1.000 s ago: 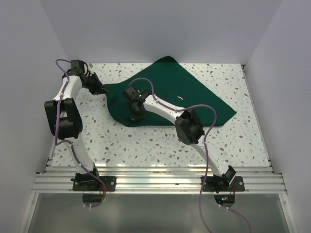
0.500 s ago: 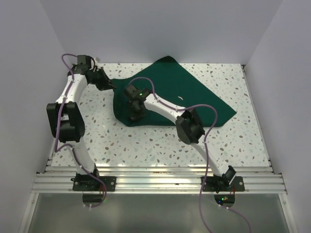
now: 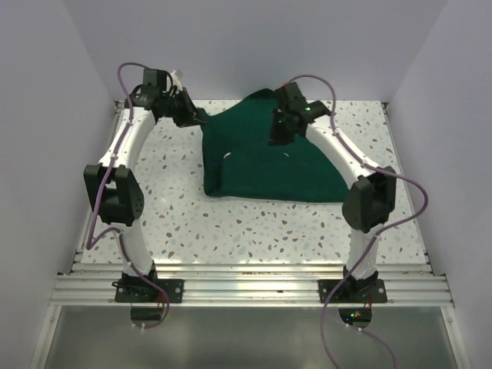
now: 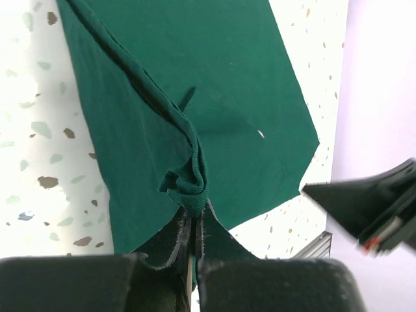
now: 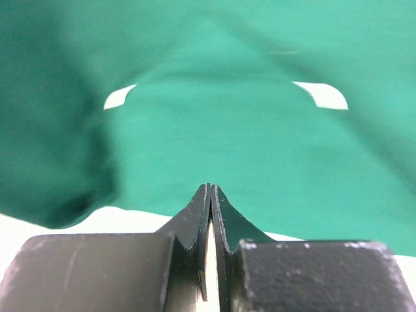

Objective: Prepare the surgical pack

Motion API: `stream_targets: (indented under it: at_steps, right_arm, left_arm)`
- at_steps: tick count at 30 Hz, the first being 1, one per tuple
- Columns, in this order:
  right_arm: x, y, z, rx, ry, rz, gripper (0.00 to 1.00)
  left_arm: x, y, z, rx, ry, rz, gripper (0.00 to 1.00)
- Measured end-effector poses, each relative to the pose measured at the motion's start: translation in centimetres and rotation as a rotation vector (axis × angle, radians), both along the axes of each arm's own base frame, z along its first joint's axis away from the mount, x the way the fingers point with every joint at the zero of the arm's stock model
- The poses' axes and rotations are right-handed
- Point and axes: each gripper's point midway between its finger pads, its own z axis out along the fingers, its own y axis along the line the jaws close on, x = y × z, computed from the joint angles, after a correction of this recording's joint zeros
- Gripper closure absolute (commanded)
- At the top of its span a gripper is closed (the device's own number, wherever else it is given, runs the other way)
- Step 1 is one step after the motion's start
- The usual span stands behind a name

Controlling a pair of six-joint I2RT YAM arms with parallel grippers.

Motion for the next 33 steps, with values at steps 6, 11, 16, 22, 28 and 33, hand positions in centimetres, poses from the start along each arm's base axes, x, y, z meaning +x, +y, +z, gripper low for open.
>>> stream_targets:
  at_steps: [6,11,16,22,28,33]
  right_arm:
    - [-0.3,-11.7,-4.4,-0.106,0.107,-0.203,0.98]
    - [-3.6,-12.7,-9.9,-0.17,0.259,-0.177,0.99]
    - [-4.6,-11.9,-11.5,-0.181,0.296,-0.14,0.99]
    - [-4.3,-11.9,-12.1,-0.186,0.295,-0.131,0.99]
    - [-4.4,-11.9,-12.7,-0.196,0.308,-0.126,0.99]
    - [-4.4,-12.0,-12.7,-0.2,0.308,-0.118,0.99]
  left_arm:
    - [0.2,-1.9,-0.2,-0.009,0.013,-0.029,1.0]
    - [-0.3,-3.8,-0.8,-0.009,0.026,-0.065,1.0]
    - [-1.0,-6.0,-1.1,-0.014,0.042,-0.1,1.0]
    - [-1.7,-8.7,-1.7,-0.017,0.056,-0.148,1.0]
    - [-2.2,-11.5,-2.2,-0.028,0.071,-0.185,1.0]
    - [-2.5,-13.5,-3.0,-0.046,0.093,-0.202,1.0]
